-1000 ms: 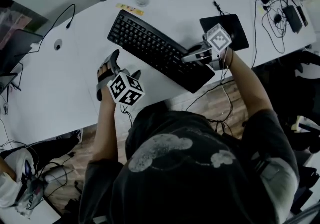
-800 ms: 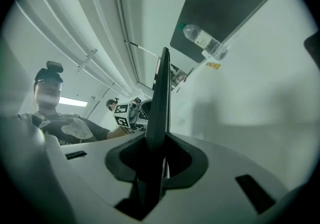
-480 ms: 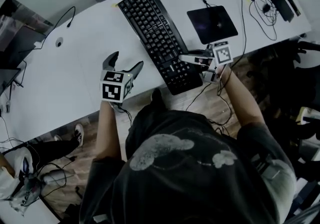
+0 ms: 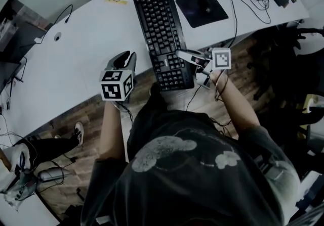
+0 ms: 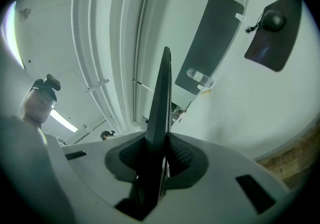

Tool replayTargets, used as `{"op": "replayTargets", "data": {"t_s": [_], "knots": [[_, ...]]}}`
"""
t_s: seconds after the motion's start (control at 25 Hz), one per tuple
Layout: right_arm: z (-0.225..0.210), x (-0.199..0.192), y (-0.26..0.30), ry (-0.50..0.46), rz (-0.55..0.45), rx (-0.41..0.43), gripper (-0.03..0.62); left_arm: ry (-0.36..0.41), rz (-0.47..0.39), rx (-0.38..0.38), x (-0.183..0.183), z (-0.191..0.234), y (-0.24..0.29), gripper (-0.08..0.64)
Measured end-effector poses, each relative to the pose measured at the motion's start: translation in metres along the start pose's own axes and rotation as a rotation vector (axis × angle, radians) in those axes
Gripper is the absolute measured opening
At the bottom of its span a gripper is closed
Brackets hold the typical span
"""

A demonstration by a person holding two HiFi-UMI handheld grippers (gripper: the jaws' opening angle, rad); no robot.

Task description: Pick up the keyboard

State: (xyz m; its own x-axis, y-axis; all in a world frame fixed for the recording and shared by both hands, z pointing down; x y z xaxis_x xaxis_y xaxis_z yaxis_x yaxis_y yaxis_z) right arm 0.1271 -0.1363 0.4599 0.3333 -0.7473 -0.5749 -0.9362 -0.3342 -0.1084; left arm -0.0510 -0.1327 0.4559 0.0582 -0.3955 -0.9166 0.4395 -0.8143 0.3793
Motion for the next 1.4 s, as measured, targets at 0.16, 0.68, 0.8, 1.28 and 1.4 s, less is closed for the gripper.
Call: {"op": "replayTargets", "data": {"t_s": [0.16,0.68,0.8,1.28,1.4], "knots": [[0.022,-0.017,-0.02,-0.012,-0.042,-0.009,0.072,0.008,-0.024,0.033,-0.01,-0.024,-0.026,0.043],[0.059,-0.068,-0.045,-0.011,-0.115,-0.048,0.072,-0.015,-0.081,0.098,-0.043,-0.056,-0.088,0.003],[0.059,-0.079,-0.046,-0.014,-0.118,-0.077,0.075,0.0,-0.072,0.093,-0.049,-0.054,-0.094,0.003],[0.073,-0.115,-0.053,0.009,-0.224,-0.162,0.078,0.003,-0.052,-0.015,-0.069,-0.055,-0.114,0.003],[0.091,-0.138,-0.047,0.002,-0.259,-0.175,0.078,0.01,-0.06,-0.031,-0.08,-0.046,-0.145,0.003]]}}
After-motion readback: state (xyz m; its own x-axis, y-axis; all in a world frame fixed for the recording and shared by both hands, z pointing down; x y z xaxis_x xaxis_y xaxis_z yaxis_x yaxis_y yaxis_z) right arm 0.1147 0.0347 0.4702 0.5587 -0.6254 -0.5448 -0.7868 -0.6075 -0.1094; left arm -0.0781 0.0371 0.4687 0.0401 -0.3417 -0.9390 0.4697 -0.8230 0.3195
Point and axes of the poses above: the fingertips, and each gripper's own axes: y forward along the fingers, z to its left, x out of its top, the point moved 1 cm from there along -y, backward along the fingers, and after that the axes turned 7 degrees about -z, right-handed, at the moved point
